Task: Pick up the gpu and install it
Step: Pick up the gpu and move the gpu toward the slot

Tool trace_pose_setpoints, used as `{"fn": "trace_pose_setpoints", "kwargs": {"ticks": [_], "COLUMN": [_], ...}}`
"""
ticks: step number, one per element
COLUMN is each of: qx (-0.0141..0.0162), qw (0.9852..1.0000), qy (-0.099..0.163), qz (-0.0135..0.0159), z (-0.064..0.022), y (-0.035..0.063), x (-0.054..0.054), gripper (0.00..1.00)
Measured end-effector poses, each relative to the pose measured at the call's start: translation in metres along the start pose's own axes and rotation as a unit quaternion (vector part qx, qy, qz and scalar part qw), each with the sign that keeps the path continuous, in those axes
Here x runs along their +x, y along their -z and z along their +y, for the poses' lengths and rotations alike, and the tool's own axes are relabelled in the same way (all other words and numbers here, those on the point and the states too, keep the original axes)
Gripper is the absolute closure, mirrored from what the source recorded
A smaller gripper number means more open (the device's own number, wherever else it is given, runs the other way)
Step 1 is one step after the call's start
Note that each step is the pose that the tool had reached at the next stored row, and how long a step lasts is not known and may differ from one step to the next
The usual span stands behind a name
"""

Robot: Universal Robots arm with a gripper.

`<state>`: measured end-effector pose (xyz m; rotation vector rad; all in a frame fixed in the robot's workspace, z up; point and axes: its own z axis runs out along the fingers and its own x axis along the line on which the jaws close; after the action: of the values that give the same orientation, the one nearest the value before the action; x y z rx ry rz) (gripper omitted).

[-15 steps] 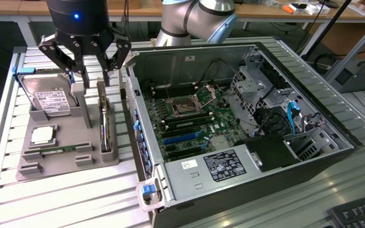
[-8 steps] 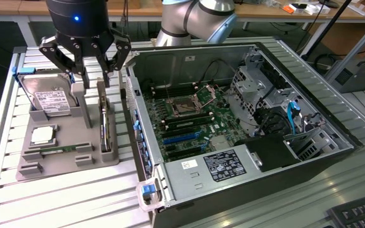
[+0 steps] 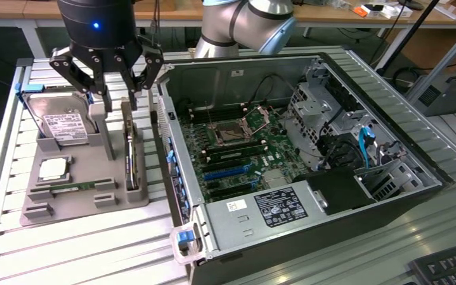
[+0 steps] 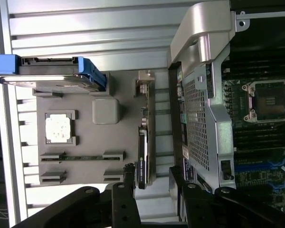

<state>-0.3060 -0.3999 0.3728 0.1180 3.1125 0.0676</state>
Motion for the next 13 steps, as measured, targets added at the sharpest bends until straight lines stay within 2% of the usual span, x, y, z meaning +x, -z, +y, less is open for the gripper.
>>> {"fn": "trace_pose_setpoints", "kwargs": {"ticks": [13], "qx": [0.0], "qw": [1.0], "qy": [0.0], "qz": [0.0], "z": [-0.0002], "y": [-0.0039], "x": [0.0003], "gripper": [0.58]}}
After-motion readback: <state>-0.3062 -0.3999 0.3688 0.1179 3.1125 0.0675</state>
